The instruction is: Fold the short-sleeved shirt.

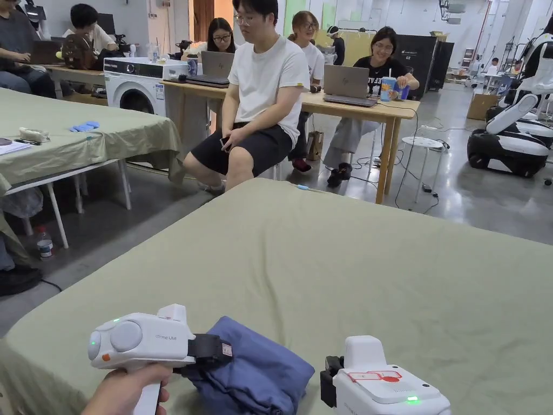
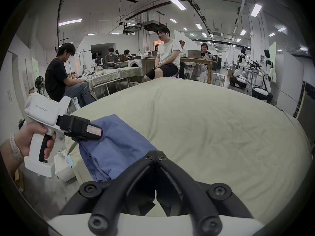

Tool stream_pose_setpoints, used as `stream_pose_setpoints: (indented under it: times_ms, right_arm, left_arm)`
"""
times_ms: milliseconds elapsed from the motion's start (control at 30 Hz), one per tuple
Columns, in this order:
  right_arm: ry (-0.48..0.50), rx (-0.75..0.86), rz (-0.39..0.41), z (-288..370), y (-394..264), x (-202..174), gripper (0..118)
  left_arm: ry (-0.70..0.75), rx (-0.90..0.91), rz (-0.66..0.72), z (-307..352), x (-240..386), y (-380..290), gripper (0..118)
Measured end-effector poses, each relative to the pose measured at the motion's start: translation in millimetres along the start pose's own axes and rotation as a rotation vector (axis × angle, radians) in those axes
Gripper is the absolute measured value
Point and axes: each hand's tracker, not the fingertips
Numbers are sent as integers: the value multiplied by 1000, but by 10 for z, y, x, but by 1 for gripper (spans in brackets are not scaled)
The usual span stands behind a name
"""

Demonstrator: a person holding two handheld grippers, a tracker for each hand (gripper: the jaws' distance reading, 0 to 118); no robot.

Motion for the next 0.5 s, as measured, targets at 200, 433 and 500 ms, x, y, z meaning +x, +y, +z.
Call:
stream_pose_setpoints:
  times_ms: [200, 433, 500]
  right_arm:
    - [12, -2, -1, -124, -38, 19, 0]
    - [25, 3, -3, 6, -19, -9, 0]
    - [25, 6, -8, 41, -17, 18, 0]
  left_arm:
    - [103, 167, -5, 533, -107, 57, 66]
    - [286, 194, -52, 771, -69, -19, 0]
    - [254, 169, -41, 755, -31, -34, 0]
